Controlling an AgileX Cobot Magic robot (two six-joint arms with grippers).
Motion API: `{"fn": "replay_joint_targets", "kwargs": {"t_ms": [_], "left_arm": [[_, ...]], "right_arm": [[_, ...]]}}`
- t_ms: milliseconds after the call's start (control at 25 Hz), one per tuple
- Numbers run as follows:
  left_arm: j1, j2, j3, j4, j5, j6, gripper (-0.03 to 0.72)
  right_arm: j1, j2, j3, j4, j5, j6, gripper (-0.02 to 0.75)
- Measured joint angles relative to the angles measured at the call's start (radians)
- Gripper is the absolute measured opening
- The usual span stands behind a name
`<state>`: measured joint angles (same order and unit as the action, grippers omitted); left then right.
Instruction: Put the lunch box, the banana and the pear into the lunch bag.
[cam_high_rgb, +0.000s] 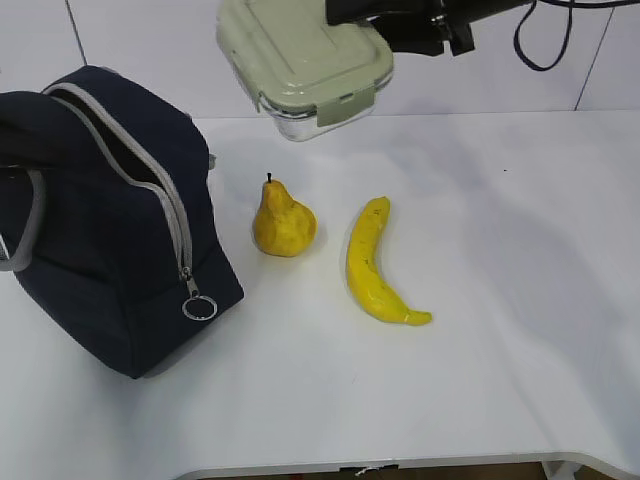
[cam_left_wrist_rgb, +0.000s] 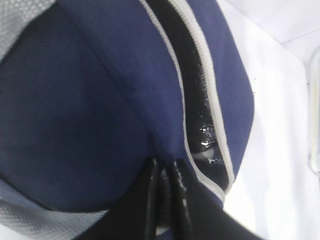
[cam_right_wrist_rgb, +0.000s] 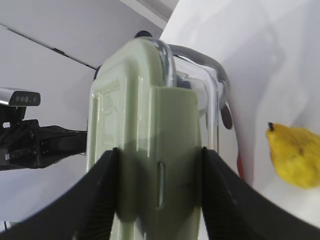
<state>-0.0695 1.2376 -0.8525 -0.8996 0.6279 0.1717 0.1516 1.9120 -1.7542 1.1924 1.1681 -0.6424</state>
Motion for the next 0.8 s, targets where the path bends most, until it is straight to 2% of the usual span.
{"fn": "replay_joint_targets", "kwargs": {"t_ms": [400, 640, 800], "left_arm": [[0.0, 0.0, 0.0, -0.02, 0.026, 0.04, 0.005], [0.0, 0.0, 0.0, -0.071, 0.026, 0.092, 0.022], [0.0, 0.0, 0.0, -0.077, 0.026, 0.103, 0.005]], "right_arm": [[0.13, 0.004, -0.017, 0.003, -0.135, 0.004, 0.377], [0.201, 0.031, -0.019, 0.035, -0.204, 0.004, 0.377], [0.239, 0.054, -0.075, 0.021, -0.224, 0.004, 0.377]]}}
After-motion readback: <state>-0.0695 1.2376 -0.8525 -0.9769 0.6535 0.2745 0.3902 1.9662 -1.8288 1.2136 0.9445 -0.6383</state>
